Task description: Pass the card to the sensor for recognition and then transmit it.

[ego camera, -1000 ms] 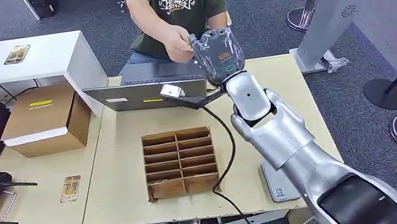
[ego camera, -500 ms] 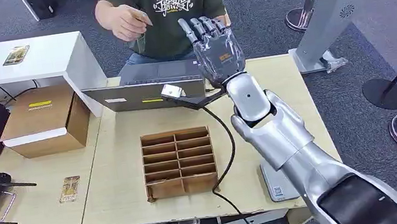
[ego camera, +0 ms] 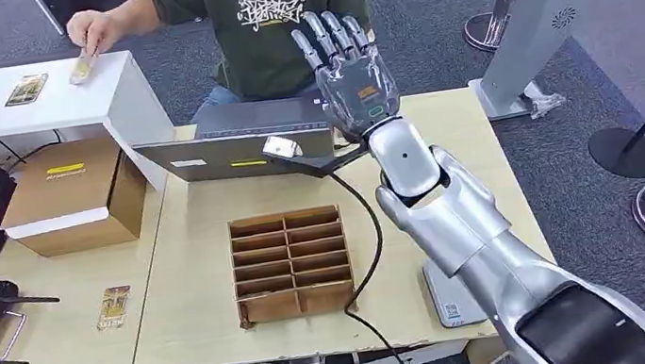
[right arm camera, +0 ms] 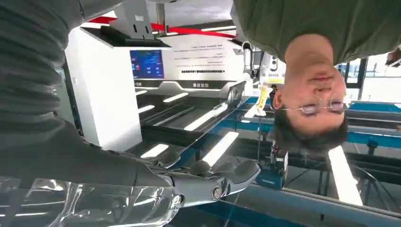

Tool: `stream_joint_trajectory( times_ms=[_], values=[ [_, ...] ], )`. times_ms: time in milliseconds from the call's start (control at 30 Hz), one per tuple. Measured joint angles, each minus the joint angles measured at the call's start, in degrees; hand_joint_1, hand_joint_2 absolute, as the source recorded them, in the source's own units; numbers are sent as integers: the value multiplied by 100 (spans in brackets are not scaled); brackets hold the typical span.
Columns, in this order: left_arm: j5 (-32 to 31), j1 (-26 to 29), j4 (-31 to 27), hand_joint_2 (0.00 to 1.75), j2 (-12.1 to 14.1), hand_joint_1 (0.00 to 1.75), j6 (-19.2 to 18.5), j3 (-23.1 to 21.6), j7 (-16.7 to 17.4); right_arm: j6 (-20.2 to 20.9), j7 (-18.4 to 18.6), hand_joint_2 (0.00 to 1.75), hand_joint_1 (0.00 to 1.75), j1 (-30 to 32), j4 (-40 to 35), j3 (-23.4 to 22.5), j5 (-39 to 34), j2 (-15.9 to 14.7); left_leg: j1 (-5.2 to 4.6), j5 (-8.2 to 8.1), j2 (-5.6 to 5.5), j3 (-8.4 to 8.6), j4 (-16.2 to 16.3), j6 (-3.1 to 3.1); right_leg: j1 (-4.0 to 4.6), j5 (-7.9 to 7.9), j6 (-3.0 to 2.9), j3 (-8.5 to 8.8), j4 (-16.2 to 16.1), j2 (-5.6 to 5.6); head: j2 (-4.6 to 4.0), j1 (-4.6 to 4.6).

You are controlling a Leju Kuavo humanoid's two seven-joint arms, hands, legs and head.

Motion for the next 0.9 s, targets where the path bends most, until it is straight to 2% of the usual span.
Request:
stream_joint_trajectory(
  times_ms=[300,467,900],
  values=[
    [20,-1,0,0,2,0,-13,0,11,-79,48,175,0,9,-37,-57,17,-2,1,0,1,0,0,0,0,0,0,-1,0,1,0,0],
    [50,2,0,0,22,0,-11,0,-4,-133,129,175,0,93,-396,-88,39,-96,0,0,1,0,0,0,0,0,0,-3,0,1,0,-2],
    [76,71,0,0,57,0,33,-13,-133,45,400,175,0,842,-1971,-195,52,-793,-1,-2,0,-1,0,1,0,0,0,-3,-2,1,0,0]
  ],
)
